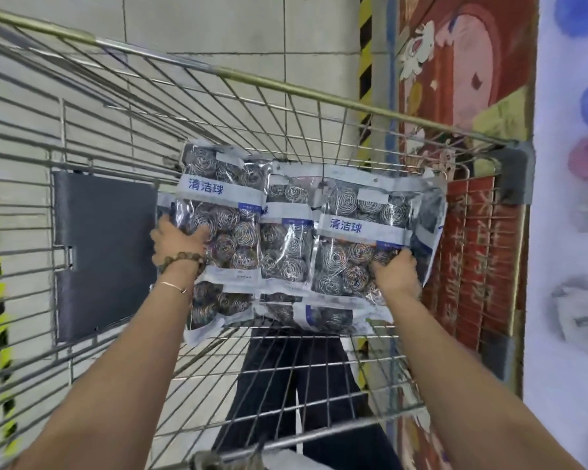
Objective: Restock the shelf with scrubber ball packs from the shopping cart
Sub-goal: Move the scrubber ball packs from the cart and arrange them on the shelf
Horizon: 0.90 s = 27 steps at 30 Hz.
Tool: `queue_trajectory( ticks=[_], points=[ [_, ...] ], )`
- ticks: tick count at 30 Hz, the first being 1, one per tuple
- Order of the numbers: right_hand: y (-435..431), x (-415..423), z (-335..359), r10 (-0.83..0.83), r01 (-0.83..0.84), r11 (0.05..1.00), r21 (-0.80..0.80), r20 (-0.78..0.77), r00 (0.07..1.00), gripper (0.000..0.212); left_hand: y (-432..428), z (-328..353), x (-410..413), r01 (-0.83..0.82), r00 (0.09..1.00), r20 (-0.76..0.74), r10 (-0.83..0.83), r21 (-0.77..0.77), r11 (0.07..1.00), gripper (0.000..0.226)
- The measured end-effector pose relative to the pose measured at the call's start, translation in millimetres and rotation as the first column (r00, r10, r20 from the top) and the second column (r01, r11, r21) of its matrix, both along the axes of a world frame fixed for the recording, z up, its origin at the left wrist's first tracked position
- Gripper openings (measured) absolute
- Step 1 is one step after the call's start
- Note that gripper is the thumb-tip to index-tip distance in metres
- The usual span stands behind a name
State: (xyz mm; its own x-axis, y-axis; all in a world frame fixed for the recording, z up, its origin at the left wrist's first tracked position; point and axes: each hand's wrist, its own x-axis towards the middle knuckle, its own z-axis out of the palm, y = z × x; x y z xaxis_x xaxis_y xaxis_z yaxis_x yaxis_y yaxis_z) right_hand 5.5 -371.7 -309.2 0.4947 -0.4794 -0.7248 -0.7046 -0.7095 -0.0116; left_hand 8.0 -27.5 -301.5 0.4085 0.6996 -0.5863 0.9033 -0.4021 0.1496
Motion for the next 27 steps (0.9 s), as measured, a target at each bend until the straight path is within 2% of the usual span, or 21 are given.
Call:
queue_trajectory(
  ticks=[2, 5, 8, 14, 17, 23, 27],
  points=[
    [3.5, 1.0, -3.3, -0.113, 0.113, 0.994, 0.011, 0.01, 0.994, 0.082, -2.9, 1.4, 2.4, 0.009, 1.0, -0.03, -0.009, -0.008, 1.0, 0.077],
    [9.9, -2.6, -6.8, -0.304, 0.303, 0.952, 0.038, 0.024, 0.952, 0.093, -9.1, 6.5, 3.6, 0.033, 0.998, -0.048, -0.036, -0.058, 0.998, 0.074],
    [11.1, -7.0, -11.1, -0.367, 0.365, 0.93, 0.032, 0.073, 0.927, 0.094, -11.0, 11.3, 3.8, 0.029, 0.999, -0.033, -0.032, -0.084, 0.996, 0.07],
    [13.4, 1.0, 3.5, -0.356, 0.338, 0.926, 0.167, 0.094, 0.93, 0.062, -20.7, 25.9, -1.9, 0.026, 1.0, 0.01, -0.025, -0.071, 0.997, 0.043],
    [23.7, 6.1, 18.3, -0.339, 0.309, 0.926, 0.219, 0.117, 0.934, 0.049, -31.1, 44.2, -2.6, 0.074, 0.997, 0.025, -0.073, -0.064, 0.995, 0.04],
    [35.6, 3.8, 64.6, -0.177, 0.142, 0.973, 0.182, 0.191, 0.966, 0.048, -39.6, 81.7, -11.6, 0.109, 0.989, 0.114, -0.097, -0.099, 0.989, 0.036],
    [26.5, -3.9, 96.8, -0.156, 0.099, 0.975, 0.198, 0.297, 0.942, 0.048, -43.7, 113.3, -18.6, 0.112, 0.977, 0.195, -0.089, -0.112, 0.987, 0.032]
  ],
)
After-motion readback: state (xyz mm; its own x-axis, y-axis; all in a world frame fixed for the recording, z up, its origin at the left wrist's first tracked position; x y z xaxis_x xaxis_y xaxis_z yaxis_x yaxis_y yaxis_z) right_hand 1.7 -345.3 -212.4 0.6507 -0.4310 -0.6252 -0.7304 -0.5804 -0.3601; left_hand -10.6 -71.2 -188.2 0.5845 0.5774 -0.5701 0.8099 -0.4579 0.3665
